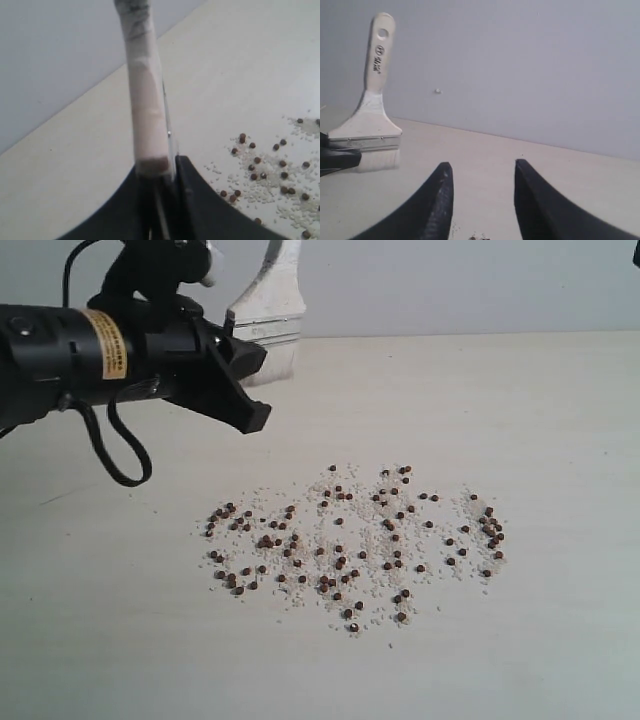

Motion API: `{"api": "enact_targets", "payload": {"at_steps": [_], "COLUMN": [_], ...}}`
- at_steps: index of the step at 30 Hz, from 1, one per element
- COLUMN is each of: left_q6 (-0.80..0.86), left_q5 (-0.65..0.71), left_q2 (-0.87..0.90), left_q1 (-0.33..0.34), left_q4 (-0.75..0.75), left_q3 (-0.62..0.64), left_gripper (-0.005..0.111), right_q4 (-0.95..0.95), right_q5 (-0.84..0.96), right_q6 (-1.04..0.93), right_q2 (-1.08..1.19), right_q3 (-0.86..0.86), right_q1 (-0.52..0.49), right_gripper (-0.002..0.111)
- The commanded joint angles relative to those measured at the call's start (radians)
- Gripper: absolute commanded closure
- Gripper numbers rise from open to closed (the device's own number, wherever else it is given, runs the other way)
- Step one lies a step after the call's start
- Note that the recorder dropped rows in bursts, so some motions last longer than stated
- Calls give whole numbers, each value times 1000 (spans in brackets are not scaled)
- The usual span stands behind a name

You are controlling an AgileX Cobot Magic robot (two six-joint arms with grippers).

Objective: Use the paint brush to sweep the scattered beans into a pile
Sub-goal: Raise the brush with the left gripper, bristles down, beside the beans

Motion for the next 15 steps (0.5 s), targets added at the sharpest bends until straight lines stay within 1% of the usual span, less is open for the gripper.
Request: {"api": "enact_targets", "payload": {"at_steps": [1, 3, 4, 5, 7, 10, 11, 13, 15], "left_q6": [-139, -223, -303, -362, -473, -489, -489, -489, -489], "left_q5": [-199, -261, -310, -375, -549, -852, -911, -1000, -1019], "left_q2": [-73, -95, -103, -105, -103, -88, -81, -65, -47], "left_q1": [52, 82, 108, 129, 192, 290, 314, 367, 404], "left_q4": [64, 146, 232, 296, 428, 467, 474, 506, 556], "left_q3": [103, 142, 167, 183, 217, 285, 305, 334, 343], "left_gripper": [107, 107, 107, 107, 107, 107, 107, 107, 107], "right_q4": [-12, -12, -8, -3, 33, 51, 51, 51, 51], "right_q5": [-3, -5, -5, -5, -7, -7, -7, -14, -31], "right_q6": [3, 3, 3, 3, 10, 11, 11, 11, 2], "right_q2": [26, 39, 48, 51, 76, 116, 131, 168, 209], "right_q3": [5, 5, 5, 5, 5, 5, 5, 5, 5], "right_q1": [-4, -4, -4, -4, -4, -4, -4, -4, -4], "right_gripper": [71, 71, 71, 71, 71, 71, 71, 74, 80]}}
